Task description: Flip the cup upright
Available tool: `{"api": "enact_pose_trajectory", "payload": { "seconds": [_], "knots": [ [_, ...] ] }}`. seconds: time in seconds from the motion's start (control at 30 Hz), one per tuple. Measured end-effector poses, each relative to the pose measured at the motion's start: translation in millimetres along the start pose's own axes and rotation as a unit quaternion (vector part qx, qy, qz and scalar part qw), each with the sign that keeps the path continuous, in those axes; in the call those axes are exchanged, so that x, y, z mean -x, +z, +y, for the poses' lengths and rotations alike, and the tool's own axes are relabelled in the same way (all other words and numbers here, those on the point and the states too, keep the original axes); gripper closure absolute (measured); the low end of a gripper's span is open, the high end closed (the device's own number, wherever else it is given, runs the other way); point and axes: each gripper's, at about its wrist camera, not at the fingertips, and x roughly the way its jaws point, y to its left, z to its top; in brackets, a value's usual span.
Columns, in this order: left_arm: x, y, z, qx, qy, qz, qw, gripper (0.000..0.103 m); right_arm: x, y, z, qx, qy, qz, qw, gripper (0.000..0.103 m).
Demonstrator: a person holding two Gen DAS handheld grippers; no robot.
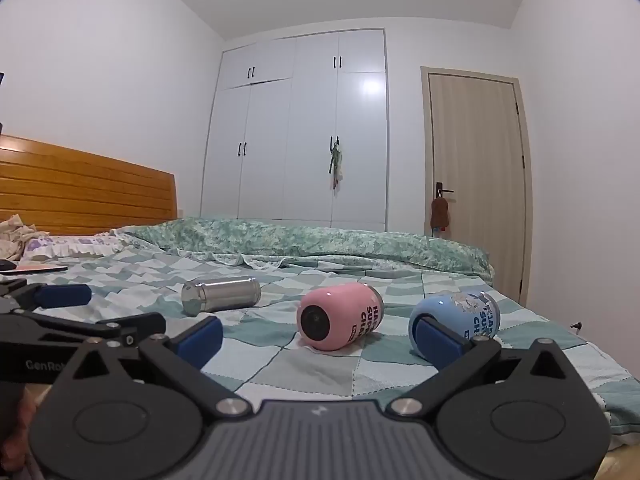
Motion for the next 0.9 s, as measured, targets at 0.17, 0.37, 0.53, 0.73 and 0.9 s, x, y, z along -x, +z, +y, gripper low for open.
{"api": "enact_pose_trajectory", "payload": {
  "seconds": [0.17,0.37,0.53,0.73,0.9],
  "knots": [
    [2.4,-3.8,-2.1,0.0,0.002,-0.002,1.0,0.0,0.0,-0.4,0.2,0.0,0.0,-0.002,1.0,0.0],
    [2.3,-3.3,0.5,0.004,0.001,-0.002,1.0,0.0,-0.7,-1.0,0.6,0.001,0.0,-0.001,1.0,0.0],
    [5.7,-4.9,2.7,0.01,0.0,-0.003,0.9999,0.0,-1.3,-1.8,0.3,0.0,0.0,-0.001,1.0,0.0],
    [-2.2,-1.4,4.4,0.017,-0.006,0.0,0.9998,0.0,-0.3,-0.9,-4.1,-0.003,-0.001,-0.001,1.0,0.0],
    [-1.0,-2.6,11.3,0.031,-0.017,-0.005,0.9994,0.0,-0.5,-0.3,-5.7,-0.005,-0.002,-0.001,1.0,0.0]
  ]
}}
